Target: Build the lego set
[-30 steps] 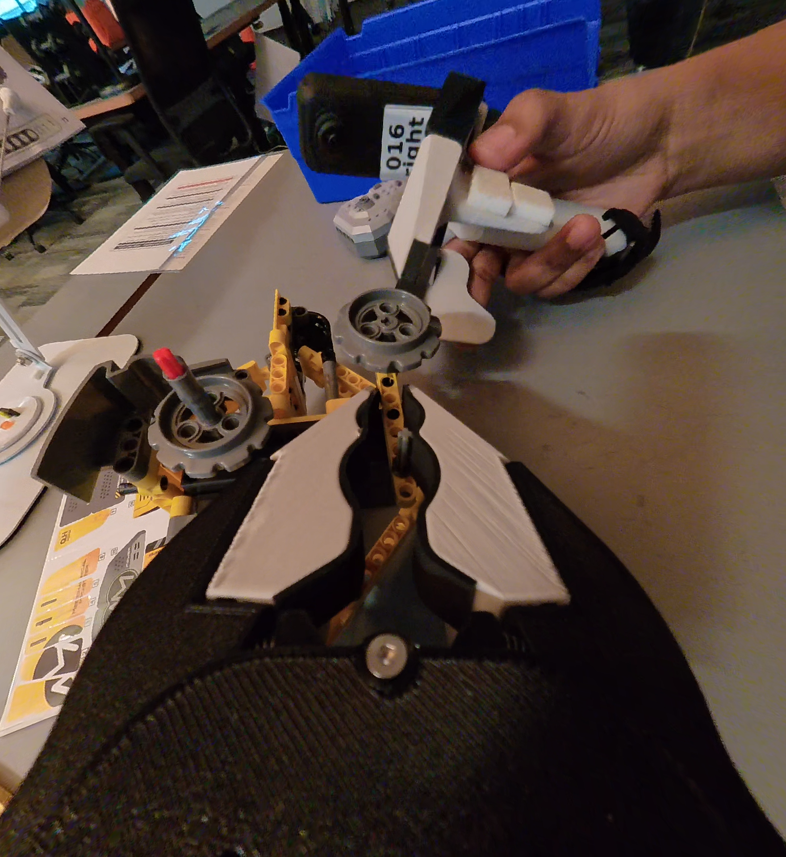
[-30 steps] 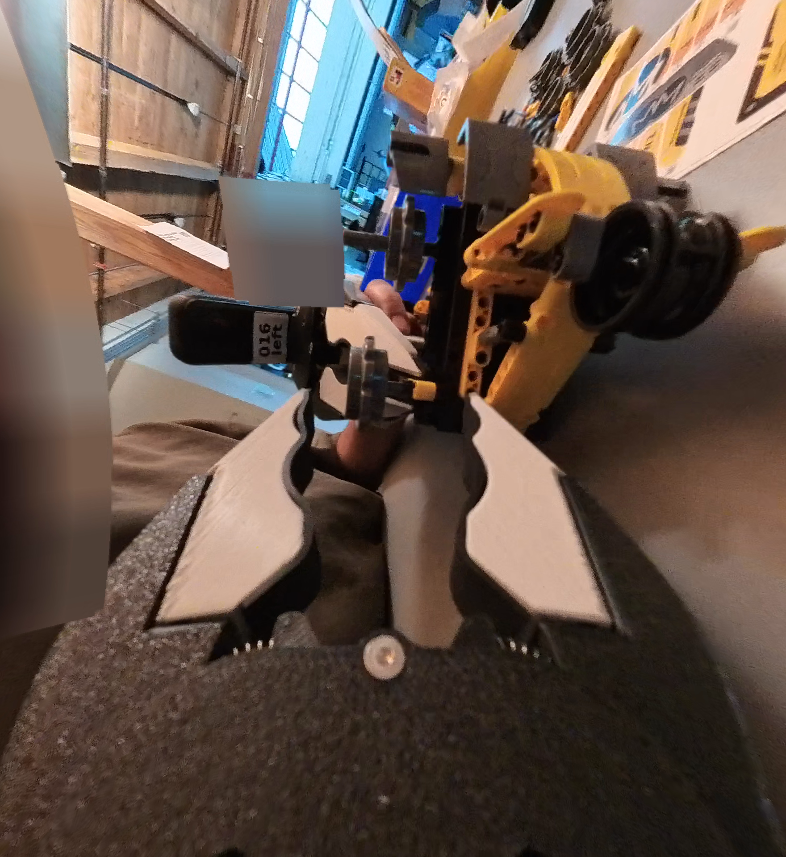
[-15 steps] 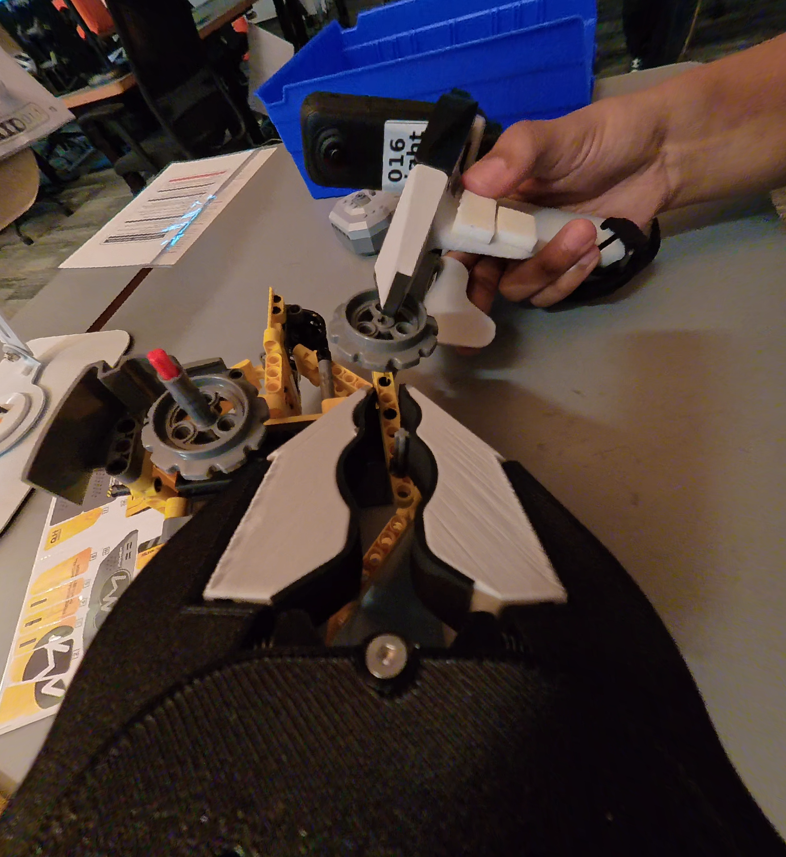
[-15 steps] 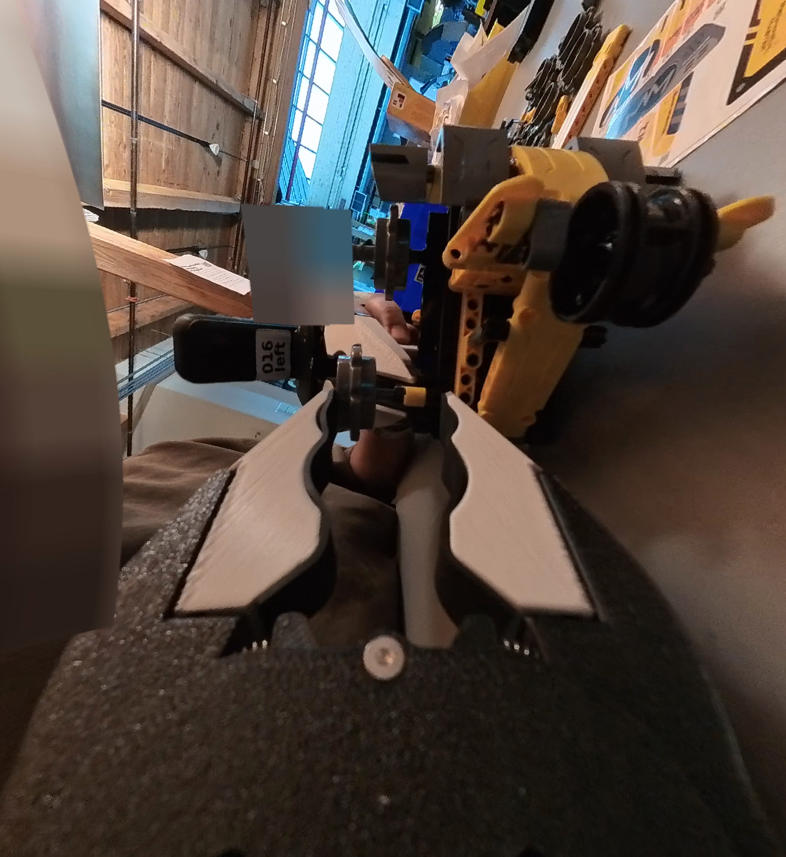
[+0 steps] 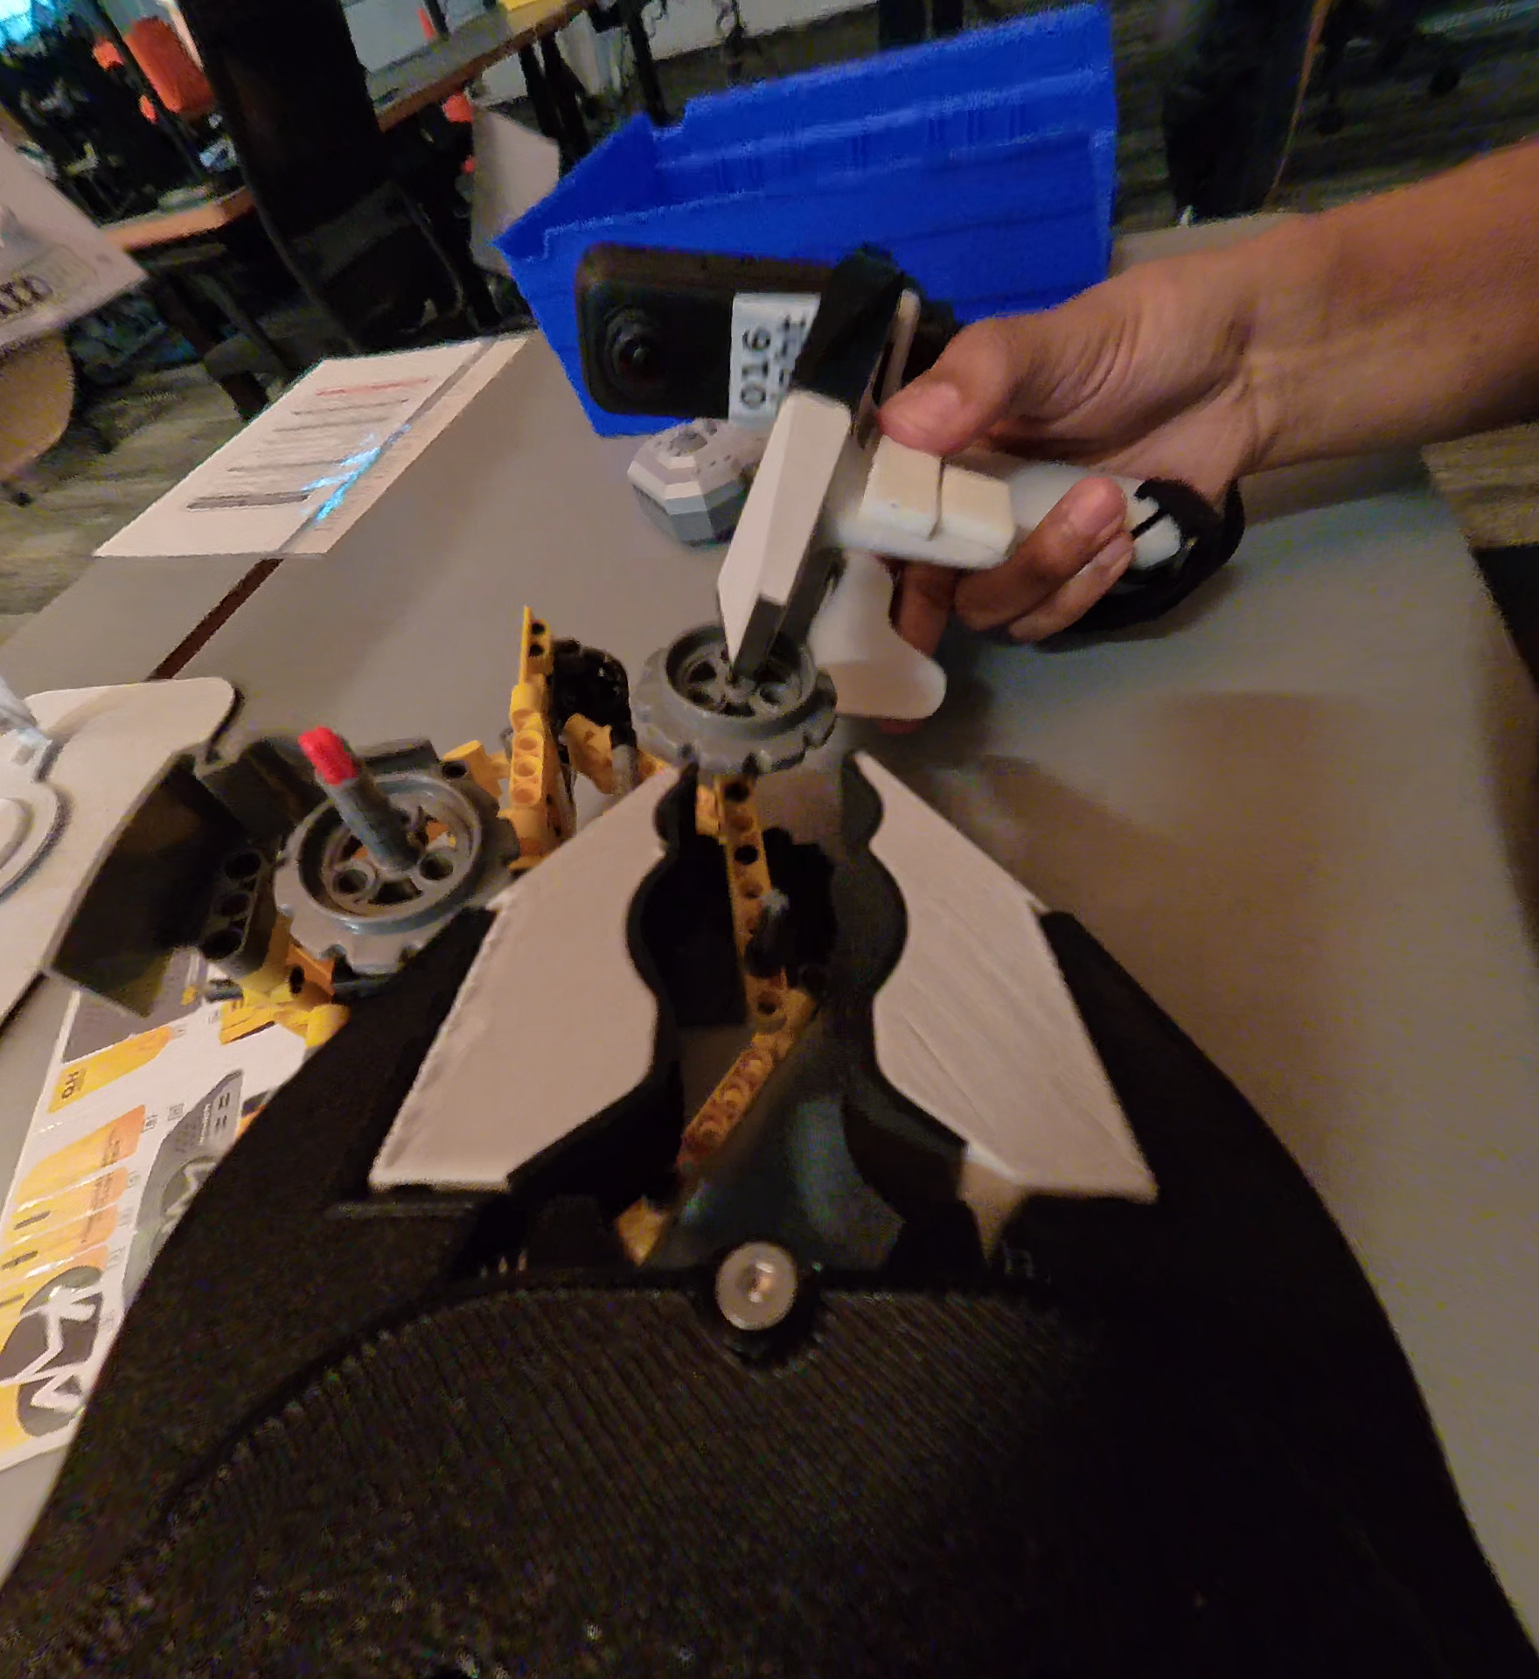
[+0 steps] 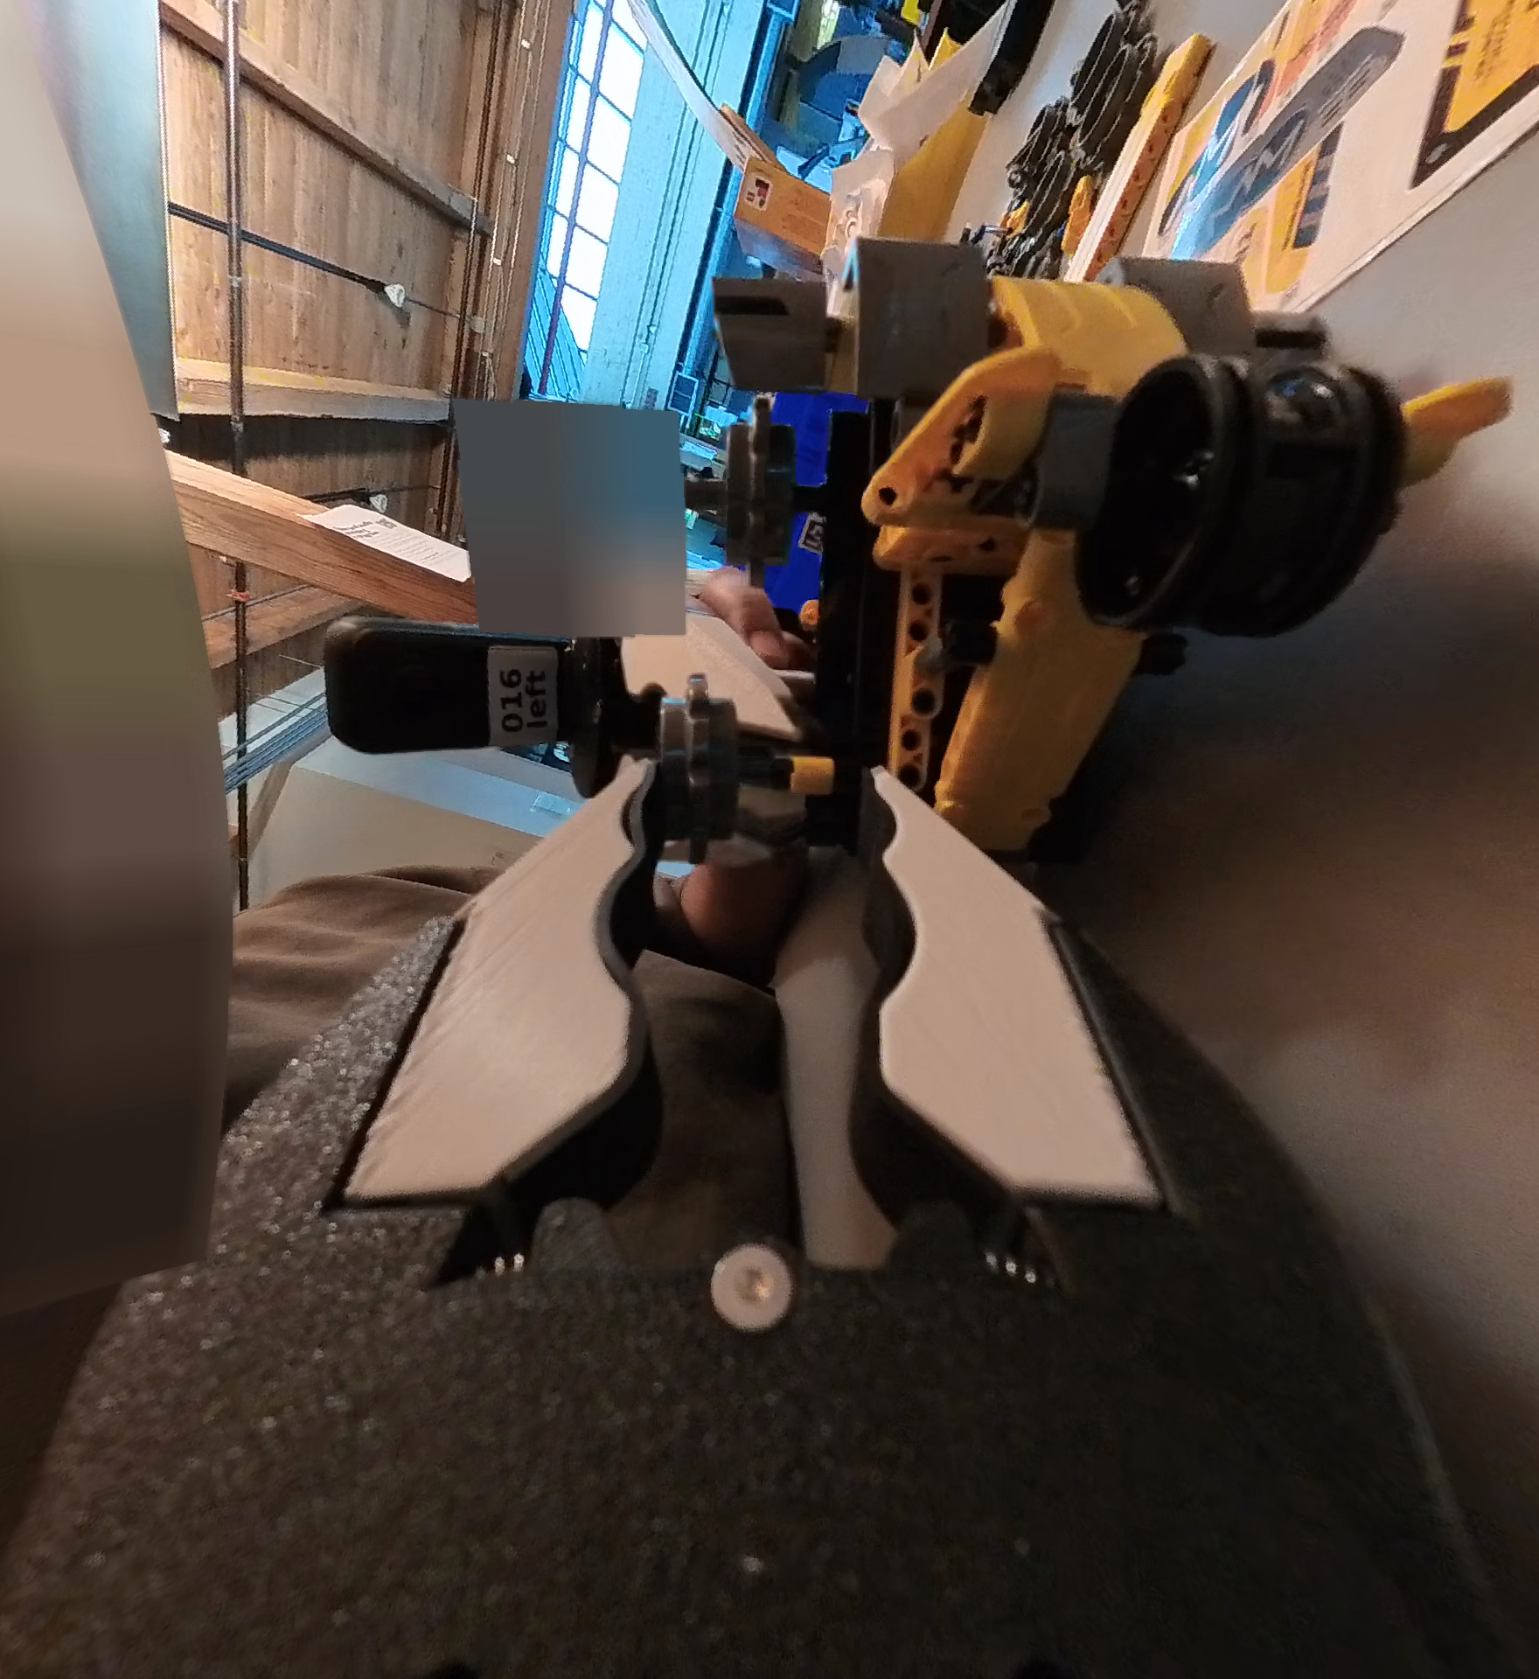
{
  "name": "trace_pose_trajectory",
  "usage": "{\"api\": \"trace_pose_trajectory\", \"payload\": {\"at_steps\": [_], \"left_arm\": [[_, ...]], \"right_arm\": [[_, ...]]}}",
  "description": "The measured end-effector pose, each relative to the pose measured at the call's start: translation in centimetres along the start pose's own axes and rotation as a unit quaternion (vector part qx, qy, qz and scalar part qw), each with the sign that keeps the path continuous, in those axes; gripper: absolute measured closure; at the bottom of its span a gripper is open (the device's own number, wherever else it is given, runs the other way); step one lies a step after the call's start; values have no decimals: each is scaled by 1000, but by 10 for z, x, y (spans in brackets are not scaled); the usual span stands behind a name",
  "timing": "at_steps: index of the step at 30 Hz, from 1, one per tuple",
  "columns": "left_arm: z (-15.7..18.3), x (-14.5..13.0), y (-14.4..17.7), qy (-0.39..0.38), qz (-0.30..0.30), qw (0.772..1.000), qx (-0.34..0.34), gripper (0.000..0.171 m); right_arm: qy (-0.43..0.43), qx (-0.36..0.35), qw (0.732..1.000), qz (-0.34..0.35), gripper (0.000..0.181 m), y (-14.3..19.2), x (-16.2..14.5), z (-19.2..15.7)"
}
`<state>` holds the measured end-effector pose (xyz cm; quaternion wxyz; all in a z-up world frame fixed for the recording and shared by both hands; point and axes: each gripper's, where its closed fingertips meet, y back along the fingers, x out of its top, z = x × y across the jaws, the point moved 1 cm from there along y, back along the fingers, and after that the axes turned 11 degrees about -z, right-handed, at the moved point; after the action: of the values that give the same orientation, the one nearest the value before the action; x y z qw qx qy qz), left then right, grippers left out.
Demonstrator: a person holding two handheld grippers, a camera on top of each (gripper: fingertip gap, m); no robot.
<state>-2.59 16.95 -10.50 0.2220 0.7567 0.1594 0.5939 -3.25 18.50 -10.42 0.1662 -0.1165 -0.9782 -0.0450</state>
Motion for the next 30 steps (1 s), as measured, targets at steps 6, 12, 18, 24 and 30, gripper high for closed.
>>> {"api": "trace_pose_trajectory", "payload": {"at_steps": [6,12,18,24,30], "left_arm": [[-4,23,20,10,63,998,17,127],[-8,20,14,-2,34,998,57,154],[-10,15,15,1,25,998,49,160],[-8,17,14,-4,27,998,53,147],[-3,16,12,-6,23,999,37,128]], "right_arm": [[1,-3,1000,0,139,-4,1,0],[-1,-5,1000,7,138,-4,1,0],[-10,15,999,31,135,-2,5,1],[-14,27,999,33,134,-3,4,1],[-16,32,998,42,135,1,6,0]]}}
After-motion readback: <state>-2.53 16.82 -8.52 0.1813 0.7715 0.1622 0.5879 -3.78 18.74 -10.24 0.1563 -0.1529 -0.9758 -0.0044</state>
